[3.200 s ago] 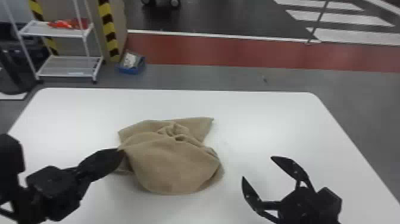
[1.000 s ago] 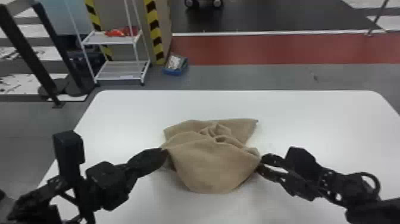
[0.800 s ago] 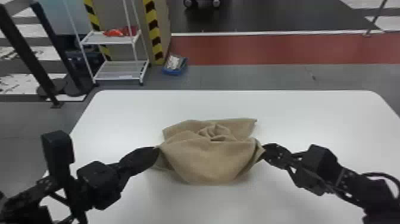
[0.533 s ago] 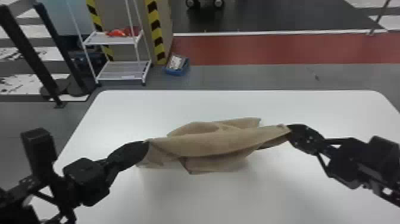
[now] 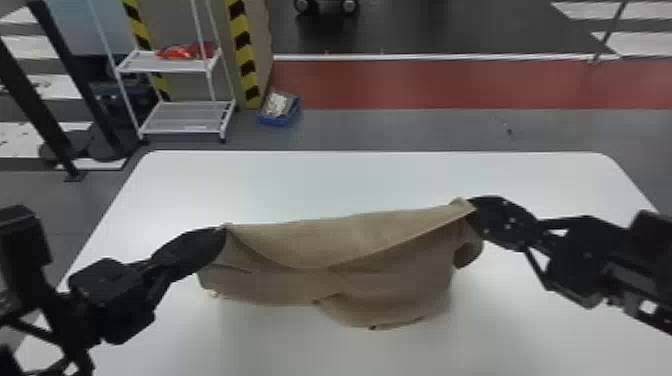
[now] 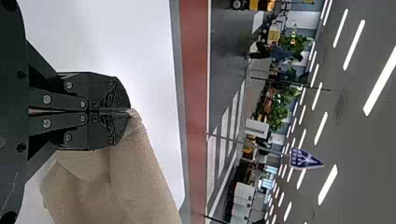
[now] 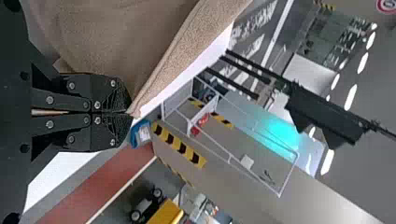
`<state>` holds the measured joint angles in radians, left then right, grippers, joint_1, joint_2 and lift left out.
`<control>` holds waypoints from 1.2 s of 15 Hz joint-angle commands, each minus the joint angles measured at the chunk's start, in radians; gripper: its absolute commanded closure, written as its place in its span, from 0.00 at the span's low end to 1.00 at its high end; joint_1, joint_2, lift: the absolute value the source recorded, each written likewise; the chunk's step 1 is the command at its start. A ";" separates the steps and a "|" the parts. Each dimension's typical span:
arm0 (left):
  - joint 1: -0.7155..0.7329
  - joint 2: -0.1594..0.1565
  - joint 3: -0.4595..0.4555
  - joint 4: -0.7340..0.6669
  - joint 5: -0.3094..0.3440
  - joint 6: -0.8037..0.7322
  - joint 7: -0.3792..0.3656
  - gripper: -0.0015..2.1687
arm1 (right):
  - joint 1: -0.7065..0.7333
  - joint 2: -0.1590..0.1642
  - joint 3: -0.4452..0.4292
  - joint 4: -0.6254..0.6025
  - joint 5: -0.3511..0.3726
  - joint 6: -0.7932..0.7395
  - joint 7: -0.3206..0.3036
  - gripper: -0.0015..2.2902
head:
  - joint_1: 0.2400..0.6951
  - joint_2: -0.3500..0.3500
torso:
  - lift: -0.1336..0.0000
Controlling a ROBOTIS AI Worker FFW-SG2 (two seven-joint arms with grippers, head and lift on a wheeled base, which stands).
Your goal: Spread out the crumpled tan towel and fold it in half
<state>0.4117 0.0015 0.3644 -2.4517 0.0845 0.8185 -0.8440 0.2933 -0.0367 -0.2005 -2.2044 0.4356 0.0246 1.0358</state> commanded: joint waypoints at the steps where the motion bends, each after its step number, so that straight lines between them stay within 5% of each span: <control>1: -0.011 -0.004 -0.004 0.036 -0.017 0.000 0.005 0.87 | -0.065 -0.008 0.151 0.164 0.135 -0.010 -0.010 0.97 | 1.00 0.58 | 0.10; 4: -0.022 -0.004 0.004 0.072 -0.032 0.000 0.008 0.87 | -0.126 -0.012 0.256 0.315 0.213 -0.001 -0.023 0.92 | 1.00 0.73 | 0.10; 5: -0.022 -0.004 0.005 0.074 -0.032 0.000 0.006 0.87 | -0.120 -0.011 0.262 0.316 0.206 0.008 -0.023 0.70 | 1.00 0.76 | 0.10; 6: -0.022 -0.004 0.007 0.076 -0.032 -0.003 0.008 0.87 | -0.105 -0.012 0.259 0.307 0.181 0.008 -0.022 0.22 | 1.00 0.78 | 0.10; 7: -0.024 -0.004 0.007 0.074 -0.032 -0.003 0.008 0.87 | -0.086 -0.012 0.248 0.285 0.173 0.012 -0.022 0.00 | 1.00 0.81 | 0.10; 13: -0.034 -0.004 0.001 0.095 -0.034 -0.003 0.011 0.87 | -0.003 -0.097 0.116 0.183 0.129 -0.004 0.039 0.04 | 1.00 0.75 | 0.10; 16: -0.034 -0.004 0.002 0.095 -0.034 -0.003 0.008 0.87 | 0.003 -0.154 0.099 0.193 0.172 0.008 0.055 0.06 | 1.00 0.69 | 0.10; 18: -0.034 -0.004 0.001 0.095 -0.034 -0.003 0.008 0.87 | -0.013 -0.163 0.104 0.212 0.224 0.015 0.055 0.09 | 1.00 0.64 | 0.10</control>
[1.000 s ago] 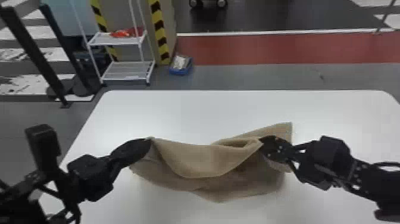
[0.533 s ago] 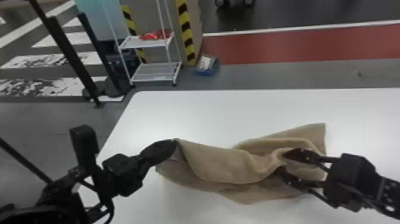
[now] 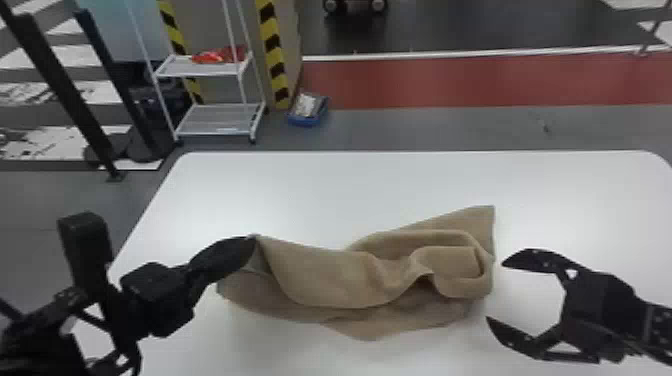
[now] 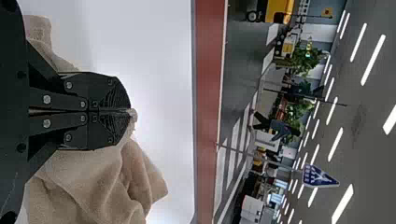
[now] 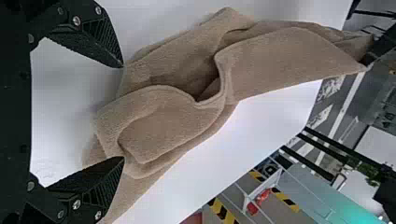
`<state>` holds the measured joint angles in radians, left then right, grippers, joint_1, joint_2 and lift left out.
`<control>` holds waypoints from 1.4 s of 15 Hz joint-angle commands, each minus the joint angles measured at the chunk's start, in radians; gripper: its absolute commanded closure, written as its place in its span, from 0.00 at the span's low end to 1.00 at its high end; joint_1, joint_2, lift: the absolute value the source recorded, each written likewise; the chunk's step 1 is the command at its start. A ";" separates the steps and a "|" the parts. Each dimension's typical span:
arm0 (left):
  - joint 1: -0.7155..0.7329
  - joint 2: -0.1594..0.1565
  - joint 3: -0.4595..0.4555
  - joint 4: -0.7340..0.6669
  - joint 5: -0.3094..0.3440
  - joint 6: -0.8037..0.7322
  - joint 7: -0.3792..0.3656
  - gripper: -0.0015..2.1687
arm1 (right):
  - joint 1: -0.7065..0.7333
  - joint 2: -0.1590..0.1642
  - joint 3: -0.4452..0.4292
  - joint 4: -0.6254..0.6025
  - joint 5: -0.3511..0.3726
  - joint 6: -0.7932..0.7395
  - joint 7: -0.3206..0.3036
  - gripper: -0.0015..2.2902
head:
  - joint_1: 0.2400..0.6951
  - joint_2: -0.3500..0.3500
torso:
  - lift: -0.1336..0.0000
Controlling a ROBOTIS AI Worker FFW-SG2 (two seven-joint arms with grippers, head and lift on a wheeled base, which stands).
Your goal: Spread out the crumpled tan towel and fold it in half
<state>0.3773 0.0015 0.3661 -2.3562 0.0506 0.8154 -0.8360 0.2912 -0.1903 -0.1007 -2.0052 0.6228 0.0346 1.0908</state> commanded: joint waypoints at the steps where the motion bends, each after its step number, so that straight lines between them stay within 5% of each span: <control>1: 0.000 -0.004 -0.003 0.000 0.000 0.000 0.000 0.87 | -0.024 -0.012 0.010 0.034 0.060 0.008 0.000 0.09 | 1.00 0.63 | 0.10; 3: 0.005 -0.004 -0.003 -0.002 0.000 0.000 -0.002 0.87 | -0.060 -0.012 0.019 0.091 0.112 0.008 -0.005 0.09 | 1.00 0.61 | 0.10; 8: 0.009 -0.004 -0.009 0.000 0.000 0.000 -0.003 0.87 | -0.118 0.005 0.039 0.169 0.104 0.023 -0.086 0.16 | 1.00 0.57 | 0.10; 11: 0.012 -0.004 -0.009 -0.002 0.002 0.000 -0.005 0.87 | -0.153 0.009 0.053 0.212 0.115 0.023 -0.088 0.39 | 1.00 0.57 | 0.10; 14: 0.014 -0.004 -0.007 -0.002 0.002 0.000 -0.006 0.87 | -0.159 0.015 0.052 0.221 0.103 0.020 -0.094 0.76 | 1.00 0.58 | 0.10; 16: 0.014 -0.004 -0.007 -0.003 0.003 0.000 -0.008 0.87 | -0.153 0.015 0.027 0.212 0.094 0.005 -0.088 0.77 | 1.00 0.58 | 0.10; 17: 0.014 -0.004 -0.007 -0.005 0.003 0.000 -0.008 0.87 | -0.147 0.015 -0.002 0.190 0.066 -0.001 -0.078 0.86 | 1.00 0.58 | 0.10; 19: 0.015 -0.004 -0.003 -0.005 0.006 0.000 -0.006 0.87 | -0.119 0.017 -0.082 0.103 -0.025 0.002 -0.069 0.88 | 1.00 0.56 | 0.10; 21: 0.014 -0.004 0.000 -0.003 0.009 -0.003 -0.006 0.87 | -0.075 0.028 -0.172 -0.046 -0.100 0.017 0.012 0.88 | 1.00 0.53 | 0.10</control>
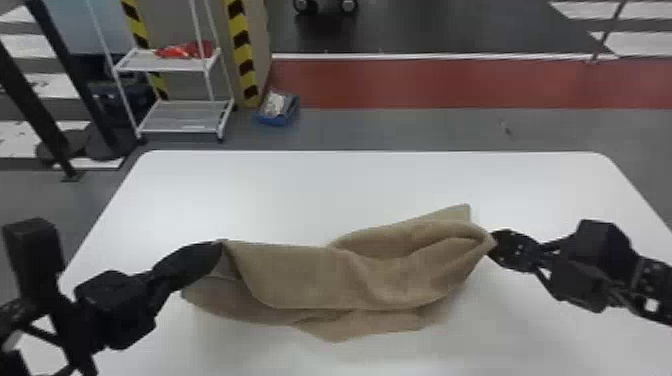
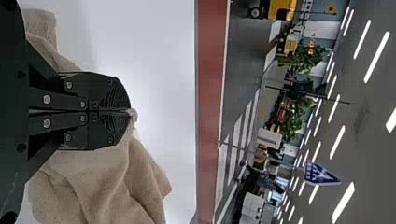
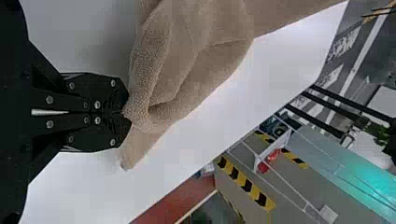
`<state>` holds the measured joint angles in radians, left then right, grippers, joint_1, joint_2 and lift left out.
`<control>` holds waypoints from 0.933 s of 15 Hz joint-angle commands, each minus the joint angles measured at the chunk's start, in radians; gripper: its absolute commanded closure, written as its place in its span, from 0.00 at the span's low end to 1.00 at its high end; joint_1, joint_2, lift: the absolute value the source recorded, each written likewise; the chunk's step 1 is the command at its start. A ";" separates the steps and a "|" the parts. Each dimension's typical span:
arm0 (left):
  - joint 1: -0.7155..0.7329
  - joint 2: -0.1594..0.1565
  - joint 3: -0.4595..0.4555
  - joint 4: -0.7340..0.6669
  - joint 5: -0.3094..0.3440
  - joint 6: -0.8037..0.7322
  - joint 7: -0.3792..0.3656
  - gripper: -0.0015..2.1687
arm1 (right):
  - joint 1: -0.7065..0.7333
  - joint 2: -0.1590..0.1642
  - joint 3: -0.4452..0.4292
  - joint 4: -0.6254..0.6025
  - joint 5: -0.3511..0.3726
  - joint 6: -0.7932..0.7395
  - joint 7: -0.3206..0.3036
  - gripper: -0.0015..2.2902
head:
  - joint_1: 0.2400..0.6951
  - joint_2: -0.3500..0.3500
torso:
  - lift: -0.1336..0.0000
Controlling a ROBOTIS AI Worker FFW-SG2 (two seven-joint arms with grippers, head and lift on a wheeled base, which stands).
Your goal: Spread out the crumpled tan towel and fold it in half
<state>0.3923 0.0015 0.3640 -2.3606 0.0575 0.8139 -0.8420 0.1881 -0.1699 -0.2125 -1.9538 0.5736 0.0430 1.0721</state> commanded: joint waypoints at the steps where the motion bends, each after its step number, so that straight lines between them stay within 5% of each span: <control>1: 0.000 -0.004 0.004 0.000 0.004 -0.002 -0.003 0.87 | 0.040 0.023 -0.116 -0.177 -0.083 0.018 0.117 0.88 | 1.00 0.51 | 0.10; 3: 0.000 -0.004 0.007 -0.002 0.007 -0.002 -0.005 0.87 | 0.047 0.032 -0.199 -0.297 -0.129 0.070 0.264 0.88 | 1.00 0.50 | 0.10; 6: 0.002 -0.004 0.007 0.001 0.007 -0.002 -0.005 0.87 | 0.047 0.044 -0.278 -0.389 -0.192 0.125 0.295 0.88 | 1.00 0.47 | 0.10; 11: 0.008 -0.004 -0.008 -0.003 -0.001 -0.002 -0.005 0.87 | 0.028 0.020 -0.108 -0.229 0.063 0.128 0.295 0.87 | 1.00 0.43 | 0.10; 13: 0.013 -0.004 -0.010 -0.006 -0.005 0.001 -0.005 0.87 | -0.013 0.007 -0.103 -0.131 0.086 0.122 0.295 0.87 | 1.00 0.44 | 0.10; 14: 0.013 -0.004 -0.010 -0.006 -0.005 0.001 -0.005 0.87 | -0.022 0.001 -0.107 -0.105 0.088 0.128 0.295 0.75 | 1.00 0.44 | 0.10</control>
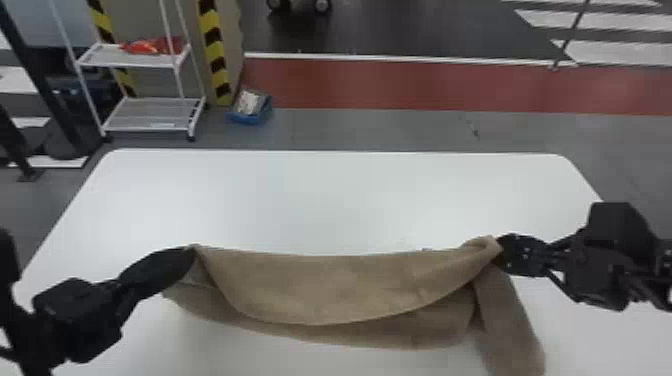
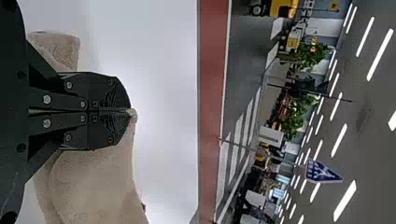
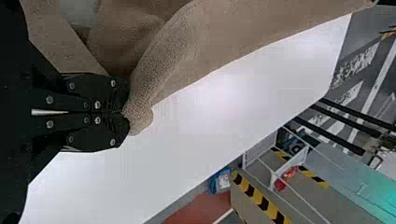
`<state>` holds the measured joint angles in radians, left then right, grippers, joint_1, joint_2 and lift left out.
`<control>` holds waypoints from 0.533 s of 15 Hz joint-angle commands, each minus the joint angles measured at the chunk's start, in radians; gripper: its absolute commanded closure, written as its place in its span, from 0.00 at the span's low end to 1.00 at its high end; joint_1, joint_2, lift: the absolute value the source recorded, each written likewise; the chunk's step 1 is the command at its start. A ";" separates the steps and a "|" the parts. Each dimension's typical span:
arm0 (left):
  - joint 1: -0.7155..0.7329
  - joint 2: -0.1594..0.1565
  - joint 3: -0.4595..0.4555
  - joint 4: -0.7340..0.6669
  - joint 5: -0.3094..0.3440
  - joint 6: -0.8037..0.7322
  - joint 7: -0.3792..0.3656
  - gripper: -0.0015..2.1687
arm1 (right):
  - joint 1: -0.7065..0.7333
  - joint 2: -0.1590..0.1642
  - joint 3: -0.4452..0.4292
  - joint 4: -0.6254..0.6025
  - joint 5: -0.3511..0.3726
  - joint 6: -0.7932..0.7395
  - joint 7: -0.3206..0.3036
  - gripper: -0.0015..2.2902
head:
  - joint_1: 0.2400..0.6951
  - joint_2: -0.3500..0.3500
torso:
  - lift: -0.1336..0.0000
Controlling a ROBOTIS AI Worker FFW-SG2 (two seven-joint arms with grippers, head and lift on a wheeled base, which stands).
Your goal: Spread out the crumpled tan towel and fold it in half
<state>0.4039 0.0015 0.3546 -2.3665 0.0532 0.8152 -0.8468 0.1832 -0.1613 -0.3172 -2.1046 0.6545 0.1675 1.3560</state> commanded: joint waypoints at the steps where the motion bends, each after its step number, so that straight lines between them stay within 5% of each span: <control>1: 0.001 -0.004 -0.002 0.000 -0.001 0.000 0.000 0.87 | -0.021 -0.007 -0.006 0.063 0.004 0.025 -0.031 0.39 | 1.00 0.44 | 0.10; 2: 0.001 -0.004 -0.006 0.000 -0.003 0.000 0.000 0.87 | -0.021 -0.009 -0.008 0.066 0.004 0.093 -0.097 0.04 | 1.00 0.42 | 0.10; 8: -0.007 -0.004 -0.014 0.007 -0.004 0.000 0.002 0.87 | 0.102 -0.014 -0.049 -0.048 -0.088 0.237 -0.094 0.01 | 1.00 0.34 | 0.10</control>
<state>0.4008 0.0015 0.3410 -2.3627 0.0503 0.8154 -0.8452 0.2450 -0.1738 -0.3546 -2.1198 0.5976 0.3740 1.2624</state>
